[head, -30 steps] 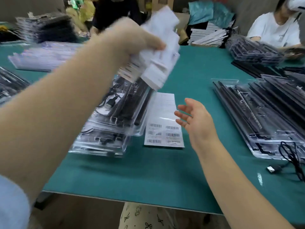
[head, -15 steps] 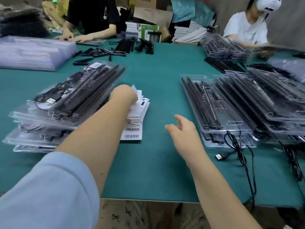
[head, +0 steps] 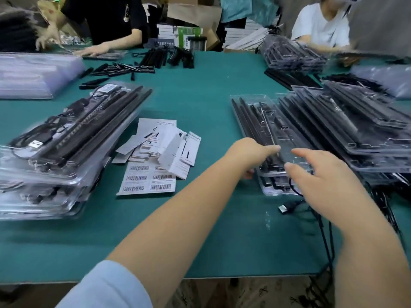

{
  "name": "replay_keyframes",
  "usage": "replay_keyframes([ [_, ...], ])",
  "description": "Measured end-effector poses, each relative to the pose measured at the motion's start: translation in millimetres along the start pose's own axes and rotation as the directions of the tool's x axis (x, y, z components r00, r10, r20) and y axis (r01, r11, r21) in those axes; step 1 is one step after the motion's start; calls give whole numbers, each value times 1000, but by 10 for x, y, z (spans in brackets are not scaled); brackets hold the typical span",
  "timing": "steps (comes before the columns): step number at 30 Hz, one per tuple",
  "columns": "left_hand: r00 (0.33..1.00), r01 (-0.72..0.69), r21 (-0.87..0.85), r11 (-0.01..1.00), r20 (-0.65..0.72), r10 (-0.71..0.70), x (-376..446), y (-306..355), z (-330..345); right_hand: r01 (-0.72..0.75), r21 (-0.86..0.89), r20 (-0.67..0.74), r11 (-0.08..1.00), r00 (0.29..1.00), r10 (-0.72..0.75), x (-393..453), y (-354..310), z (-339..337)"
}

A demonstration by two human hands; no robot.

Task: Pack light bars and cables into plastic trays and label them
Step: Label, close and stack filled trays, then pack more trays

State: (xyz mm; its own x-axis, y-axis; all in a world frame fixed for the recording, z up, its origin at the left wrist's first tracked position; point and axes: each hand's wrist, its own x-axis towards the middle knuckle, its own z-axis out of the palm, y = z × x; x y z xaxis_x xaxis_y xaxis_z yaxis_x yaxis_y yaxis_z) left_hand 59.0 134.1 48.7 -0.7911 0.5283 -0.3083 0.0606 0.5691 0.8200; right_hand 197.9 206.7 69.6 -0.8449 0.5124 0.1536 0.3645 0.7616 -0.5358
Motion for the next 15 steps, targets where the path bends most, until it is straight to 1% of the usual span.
replay_keyframes([
  [3,995,96,-294,951,11,-97,62,-105,17,-63,88,9,994,998,62,-29,209,-120],
  [5,994,104,-406,908,3,-112,79,-154,-4,-90,156,-32,984,995,97,-40,306,-168],
  [8,992,93,-433,896,-41,-123,52,-196,-45,-114,170,-80,979,988,130,-42,356,-173],
  [11,986,34,-346,937,-143,-88,10,-236,-131,-90,180,-67,980,992,103,-28,306,-102],
  [12,985,1,-365,931,-158,-63,-8,-254,-168,-81,187,-55,979,994,93,-20,283,-65],
  [13,986,-23,-441,897,-157,-52,-30,-276,-213,-76,198,-44,977,995,86,-15,258,-26],
  [15,991,-45,-624,780,-128,-45,-108,-317,-315,-72,240,-27,968,996,80,-26,202,50],
])
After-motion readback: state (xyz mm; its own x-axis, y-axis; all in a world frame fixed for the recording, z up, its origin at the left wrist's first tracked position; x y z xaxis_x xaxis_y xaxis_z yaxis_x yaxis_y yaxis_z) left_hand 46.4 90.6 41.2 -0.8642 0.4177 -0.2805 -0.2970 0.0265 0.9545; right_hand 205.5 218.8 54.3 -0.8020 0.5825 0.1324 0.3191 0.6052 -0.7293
